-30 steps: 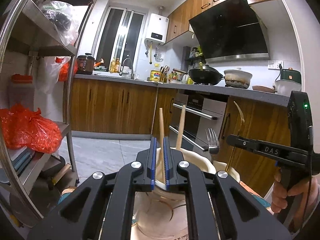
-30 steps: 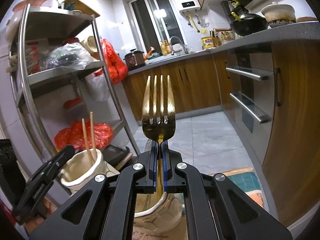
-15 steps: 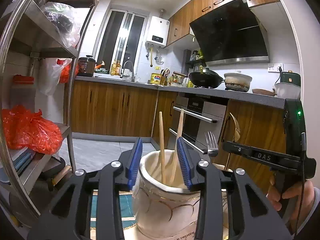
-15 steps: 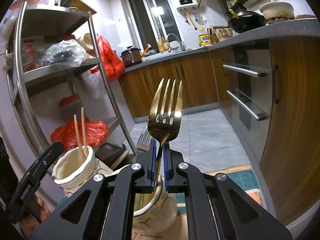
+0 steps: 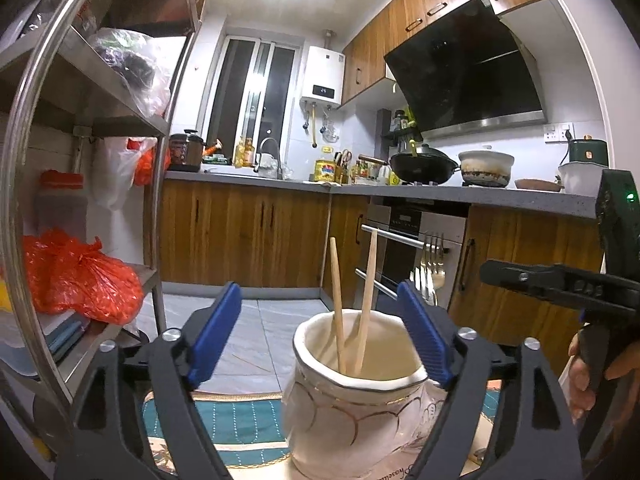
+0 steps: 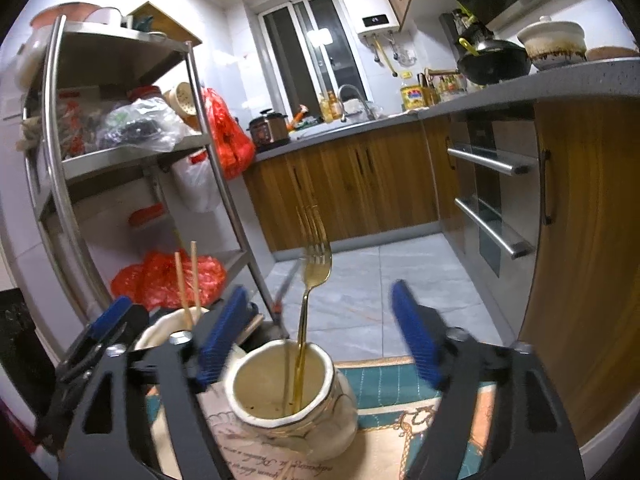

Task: Organize utensils
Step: 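Move both open tools back over the remaining utensils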

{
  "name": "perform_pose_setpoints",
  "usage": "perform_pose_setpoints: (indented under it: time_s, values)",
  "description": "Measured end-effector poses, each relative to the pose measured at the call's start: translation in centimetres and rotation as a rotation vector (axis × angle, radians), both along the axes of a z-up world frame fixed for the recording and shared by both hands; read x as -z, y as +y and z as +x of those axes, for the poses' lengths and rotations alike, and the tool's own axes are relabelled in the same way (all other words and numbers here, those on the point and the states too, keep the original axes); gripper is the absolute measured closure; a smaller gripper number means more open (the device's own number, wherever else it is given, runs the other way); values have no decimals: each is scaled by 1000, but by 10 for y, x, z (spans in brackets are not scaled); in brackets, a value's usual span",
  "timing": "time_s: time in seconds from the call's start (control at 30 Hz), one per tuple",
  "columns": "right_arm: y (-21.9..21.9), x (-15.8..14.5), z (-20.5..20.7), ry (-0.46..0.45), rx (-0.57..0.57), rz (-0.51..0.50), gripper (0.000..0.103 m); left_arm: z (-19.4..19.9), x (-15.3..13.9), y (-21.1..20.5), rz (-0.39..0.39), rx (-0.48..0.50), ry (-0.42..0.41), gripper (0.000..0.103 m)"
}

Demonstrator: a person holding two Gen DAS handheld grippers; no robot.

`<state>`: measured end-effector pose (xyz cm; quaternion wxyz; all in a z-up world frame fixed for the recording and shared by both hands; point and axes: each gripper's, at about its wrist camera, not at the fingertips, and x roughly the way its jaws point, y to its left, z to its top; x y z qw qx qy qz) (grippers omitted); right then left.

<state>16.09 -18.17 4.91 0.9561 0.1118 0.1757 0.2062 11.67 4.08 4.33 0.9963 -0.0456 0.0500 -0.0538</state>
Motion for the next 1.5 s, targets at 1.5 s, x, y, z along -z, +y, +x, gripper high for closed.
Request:
perform_pose_setpoints:
  time_s: [1.5]
  values:
    - [-29,50,-120,266,31,-235,5,-97,31,-33,66,127,611,6]
